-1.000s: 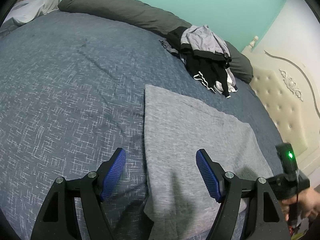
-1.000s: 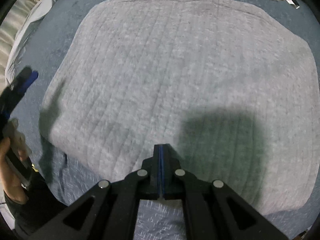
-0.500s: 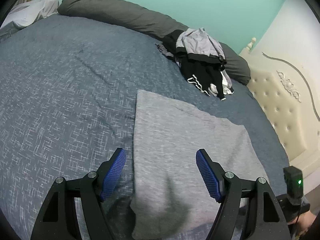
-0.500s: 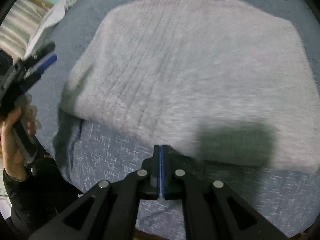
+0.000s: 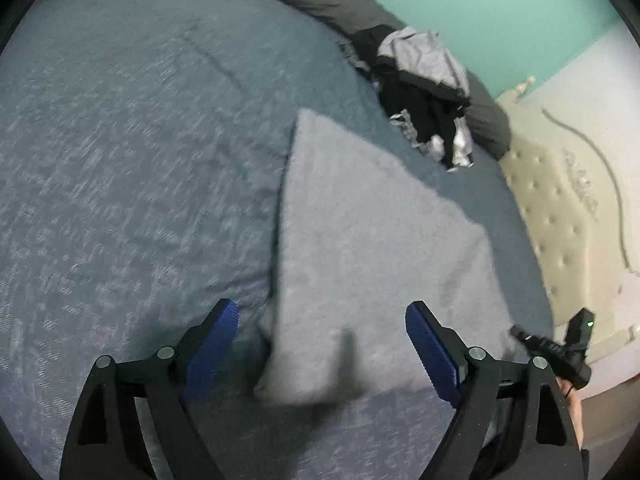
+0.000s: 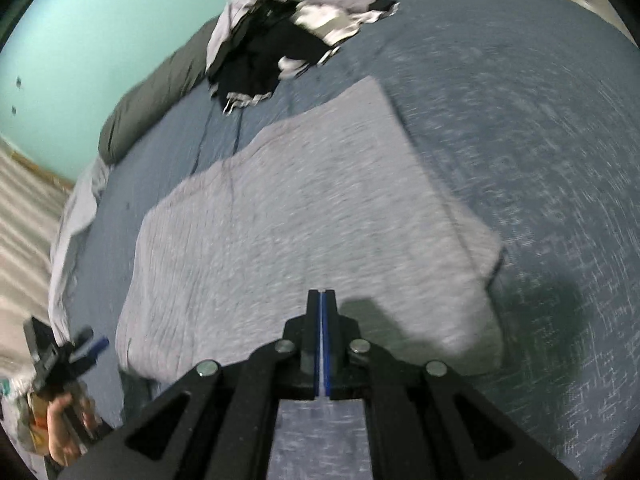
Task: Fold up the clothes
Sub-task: 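Grasp the sweater side edge with the left gripper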
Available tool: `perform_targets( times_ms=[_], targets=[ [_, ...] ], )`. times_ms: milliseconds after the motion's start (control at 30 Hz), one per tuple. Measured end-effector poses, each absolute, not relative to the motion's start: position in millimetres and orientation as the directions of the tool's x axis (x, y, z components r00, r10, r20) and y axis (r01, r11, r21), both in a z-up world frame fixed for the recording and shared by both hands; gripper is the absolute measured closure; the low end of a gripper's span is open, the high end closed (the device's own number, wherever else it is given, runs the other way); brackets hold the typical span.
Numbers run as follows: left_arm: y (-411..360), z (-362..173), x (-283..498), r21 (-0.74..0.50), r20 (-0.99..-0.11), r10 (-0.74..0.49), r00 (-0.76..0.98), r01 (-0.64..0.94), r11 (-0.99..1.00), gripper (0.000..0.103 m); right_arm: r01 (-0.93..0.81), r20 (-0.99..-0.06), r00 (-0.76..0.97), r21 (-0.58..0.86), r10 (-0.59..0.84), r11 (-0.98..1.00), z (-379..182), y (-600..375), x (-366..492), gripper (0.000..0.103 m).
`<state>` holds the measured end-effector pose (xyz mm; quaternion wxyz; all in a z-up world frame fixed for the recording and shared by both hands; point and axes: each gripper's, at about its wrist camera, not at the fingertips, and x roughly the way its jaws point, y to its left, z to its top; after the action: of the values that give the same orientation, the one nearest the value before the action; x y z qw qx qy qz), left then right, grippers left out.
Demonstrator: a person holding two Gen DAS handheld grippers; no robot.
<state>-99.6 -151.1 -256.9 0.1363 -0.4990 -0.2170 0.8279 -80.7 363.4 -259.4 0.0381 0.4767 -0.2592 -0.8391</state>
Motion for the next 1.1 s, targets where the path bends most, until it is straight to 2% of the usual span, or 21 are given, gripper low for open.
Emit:
perform_targets(
  times_ms=[300, 667, 700, 767, 1100],
  targets=[
    [-152.7, -283.4, -96.0, -0.523, -0.784, 0.475, -0.4, 0.014, -0.852, 0.014, -0.183, -0.724, -0.596, 0.545, -0.348, -0.818, -281.0, 370.6, -72.1, 0.102],
    [-134.8, -295.5, -100.5, -0.538, -0.783, 0.497, -0.374, 0.005, -0.843, 0.015, -0.206, -0.709, -0.599, 0.585, -0.372, -0.784, -292.1, 385.1, -72.2, 0.102],
    [-133.9, -296.9, -101.0, -0.539, -0.784, 0.497, -0.371, 0.009, -0.843, 0.017, -0.205, -0.707, -0.601, 0.587, -0.373, -0.783, -291.8, 386.1, -72.0, 0.102],
    [-130.0, -298.8, -101.0, -0.542, -0.784, 0.503, -0.364, 0.006, -0.841, 0.027, -0.203, -0.701, -0.606, 0.594, -0.377, -0.779, -293.2, 387.5, -70.8, 0.102],
    [-115.9, -309.1, -103.6, -0.561, -0.78, 0.529, -0.334, 0.001, -0.828, 0.029, -0.214, -0.693, -0.607, 0.615, -0.39, -0.759, -300.5, 390.0, -67.1, 0.102]
  ],
)
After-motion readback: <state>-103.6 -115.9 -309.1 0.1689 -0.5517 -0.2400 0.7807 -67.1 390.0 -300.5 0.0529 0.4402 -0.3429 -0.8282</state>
